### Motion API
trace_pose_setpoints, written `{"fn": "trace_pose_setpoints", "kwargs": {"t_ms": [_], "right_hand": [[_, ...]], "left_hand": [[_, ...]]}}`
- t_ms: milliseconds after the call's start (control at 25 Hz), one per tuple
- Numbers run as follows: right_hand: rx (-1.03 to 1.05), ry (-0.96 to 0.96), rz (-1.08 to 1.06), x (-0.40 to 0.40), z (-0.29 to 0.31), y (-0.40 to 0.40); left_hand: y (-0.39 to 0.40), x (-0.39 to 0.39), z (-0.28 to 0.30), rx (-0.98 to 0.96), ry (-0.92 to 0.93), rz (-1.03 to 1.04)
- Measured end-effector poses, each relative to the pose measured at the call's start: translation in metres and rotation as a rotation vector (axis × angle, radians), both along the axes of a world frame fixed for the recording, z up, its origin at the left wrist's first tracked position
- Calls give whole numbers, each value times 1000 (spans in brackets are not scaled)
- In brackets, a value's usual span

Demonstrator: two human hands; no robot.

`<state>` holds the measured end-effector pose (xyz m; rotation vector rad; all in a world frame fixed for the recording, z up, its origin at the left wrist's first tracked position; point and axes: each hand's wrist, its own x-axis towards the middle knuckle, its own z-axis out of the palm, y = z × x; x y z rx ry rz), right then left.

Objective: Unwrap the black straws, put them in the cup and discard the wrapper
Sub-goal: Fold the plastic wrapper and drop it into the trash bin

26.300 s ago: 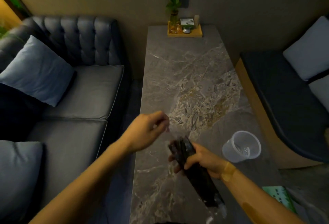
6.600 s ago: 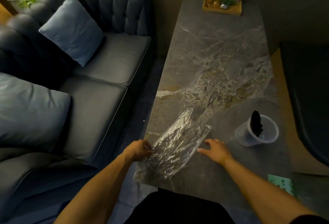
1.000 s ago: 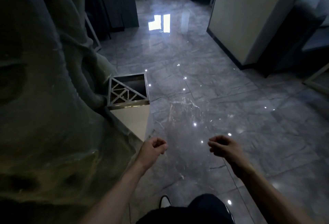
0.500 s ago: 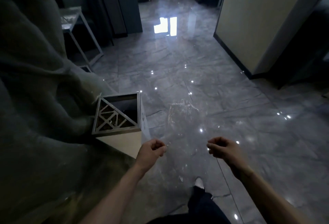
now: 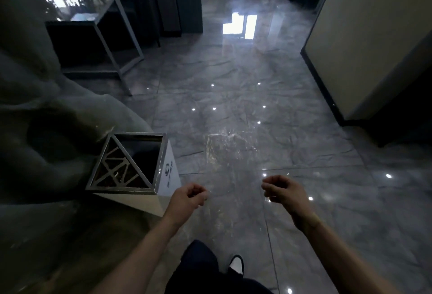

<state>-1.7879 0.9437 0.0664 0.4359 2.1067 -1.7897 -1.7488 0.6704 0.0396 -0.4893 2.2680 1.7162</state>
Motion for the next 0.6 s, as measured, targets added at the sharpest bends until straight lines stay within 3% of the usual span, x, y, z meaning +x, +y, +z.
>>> {"fn": "trace_pose_setpoints", "kwargs": {"t_ms": [600], "right_hand": [[50, -7, 295, -247, -9, -116]], "left_hand": [[-84, -169, -26, 136, 5, 327]]}}
